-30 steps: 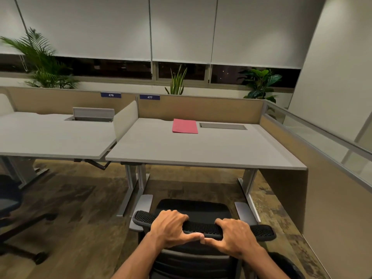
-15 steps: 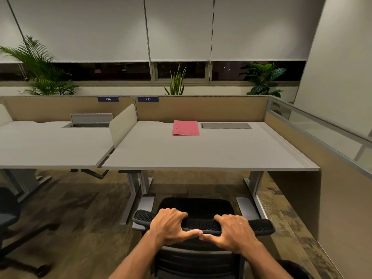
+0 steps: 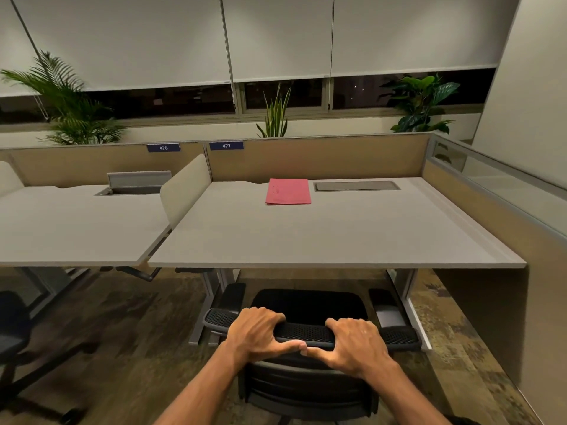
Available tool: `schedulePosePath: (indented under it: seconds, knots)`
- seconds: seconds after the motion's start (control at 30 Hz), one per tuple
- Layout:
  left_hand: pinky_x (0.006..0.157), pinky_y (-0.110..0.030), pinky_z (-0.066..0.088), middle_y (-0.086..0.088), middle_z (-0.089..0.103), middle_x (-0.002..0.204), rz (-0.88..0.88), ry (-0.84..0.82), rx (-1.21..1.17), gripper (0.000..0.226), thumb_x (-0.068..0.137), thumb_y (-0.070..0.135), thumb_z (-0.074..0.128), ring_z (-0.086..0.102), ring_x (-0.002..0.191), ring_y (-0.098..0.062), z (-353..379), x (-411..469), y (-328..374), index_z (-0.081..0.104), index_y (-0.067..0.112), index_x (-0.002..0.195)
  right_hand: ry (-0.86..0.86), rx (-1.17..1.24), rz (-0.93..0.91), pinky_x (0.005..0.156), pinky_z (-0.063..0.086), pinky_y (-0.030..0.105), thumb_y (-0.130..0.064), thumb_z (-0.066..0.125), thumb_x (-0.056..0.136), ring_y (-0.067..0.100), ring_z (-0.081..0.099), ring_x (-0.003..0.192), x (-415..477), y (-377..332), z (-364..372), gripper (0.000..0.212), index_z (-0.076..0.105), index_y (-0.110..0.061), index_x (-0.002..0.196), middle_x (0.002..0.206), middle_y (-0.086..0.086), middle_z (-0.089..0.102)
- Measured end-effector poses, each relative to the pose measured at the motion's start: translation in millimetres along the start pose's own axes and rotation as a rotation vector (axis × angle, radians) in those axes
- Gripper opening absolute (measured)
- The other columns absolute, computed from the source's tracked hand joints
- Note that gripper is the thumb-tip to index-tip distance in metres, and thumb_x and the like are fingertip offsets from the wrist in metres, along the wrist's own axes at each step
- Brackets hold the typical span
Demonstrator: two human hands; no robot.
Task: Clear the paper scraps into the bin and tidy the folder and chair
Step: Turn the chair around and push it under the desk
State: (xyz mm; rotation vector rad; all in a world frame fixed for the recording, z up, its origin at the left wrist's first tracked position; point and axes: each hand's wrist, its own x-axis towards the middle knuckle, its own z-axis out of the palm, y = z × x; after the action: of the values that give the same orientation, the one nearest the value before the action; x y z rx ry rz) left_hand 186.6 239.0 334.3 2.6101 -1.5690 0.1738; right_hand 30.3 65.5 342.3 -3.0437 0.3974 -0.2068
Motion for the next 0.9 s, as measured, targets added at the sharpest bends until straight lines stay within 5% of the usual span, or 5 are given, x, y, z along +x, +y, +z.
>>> schedulePosePath:
  seconds: [0.2, 0.53, 0.77, 0.9]
  knots:
    - [0.053, -0.027, 0.029, 0.011, 0.047, 0.061, -0.019, 0.055, 0.039, 0.071, 0.068, 0.096, 0.018, 0.040, 0.052, -0.008, 11.8, 39.7, -7.0, 0.044, 0.030, 0.069, -0.015, 0.000, 0.007, 0.084, 0.045, 0.038, -0.102, 0.011, 0.055, 0.011, 0.046, 0.069, 39.8, 28.1, 7.3, 0.097, 0.057, -0.025, 0.094, 0.084, -0.004, 0.063]
    - [0.047, -0.022, 0.020, 0.009, 0.048, 0.057, -0.079, 0.093, 0.033, 0.086, 0.066, 0.097, 0.012, 0.041, 0.049, -0.009, 22.3, 93.7, -13.3, 0.057, 0.024, 0.072, 0.038, -0.005, -0.053, 0.069, 0.042, 0.031, -0.101, 0.013, 0.057, 0.011, 0.047, 0.061, 94.4, 68.8, 11.9, 0.092, 0.057, -0.025, 0.085, 0.068, -0.009, 0.050]
    - [0.052, -0.026, 0.030, 0.003, 0.064, 0.069, -0.128, 0.104, 0.011, 0.104, 0.061, 0.100, 0.006, 0.057, 0.060, -0.013, 29.0, 122.6, -13.9, 0.067, 0.022, 0.091, 0.048, -0.039, -0.072, 0.065, 0.044, 0.030, -0.100, 0.015, 0.060, 0.011, 0.045, 0.059, 121.7, 90.3, 13.3, 0.092, 0.060, -0.025, 0.089, 0.068, -0.006, 0.057]
    - [0.058, -0.029, 0.040, 0.003, 0.068, 0.073, -0.131, 0.105, 0.002, 0.096, 0.060, 0.100, 0.006, 0.061, 0.063, -0.014, 30.7, 138.6, -15.5, 0.061, 0.025, 0.082, 0.056, -0.048, -0.069, 0.064, 0.043, 0.029, -0.099, 0.016, 0.061, 0.009, 0.045, 0.060, 135.6, 101.6, 13.6, 0.092, 0.061, -0.026, 0.095, 0.074, -0.007, 0.064]
